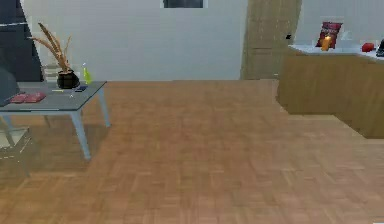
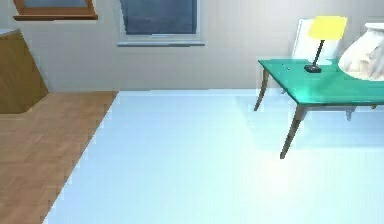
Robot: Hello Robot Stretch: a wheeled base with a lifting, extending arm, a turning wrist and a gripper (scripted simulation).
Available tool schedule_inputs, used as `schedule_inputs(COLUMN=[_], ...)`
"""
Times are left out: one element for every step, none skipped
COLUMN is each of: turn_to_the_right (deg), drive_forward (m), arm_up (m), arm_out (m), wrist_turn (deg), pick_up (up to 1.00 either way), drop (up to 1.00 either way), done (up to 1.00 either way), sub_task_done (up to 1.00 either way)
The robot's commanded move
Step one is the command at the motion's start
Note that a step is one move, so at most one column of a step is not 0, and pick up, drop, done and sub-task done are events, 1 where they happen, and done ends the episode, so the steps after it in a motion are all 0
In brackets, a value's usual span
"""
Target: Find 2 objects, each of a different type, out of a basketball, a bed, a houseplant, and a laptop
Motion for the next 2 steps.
schedule_inputs(turn_to_the_right=[-12.0, 0.0], drive_forward=[0.00, 1.00], arm_up=[0.00, 0.00], arm_out=[0.00, 0.00], wrist_turn=[0.0, 0.0], pick_up=[0.00, 0.00], drop=[0.00, 0.00], done=[0.00, 0.00], sub_task_done=[0.00, 0.00])
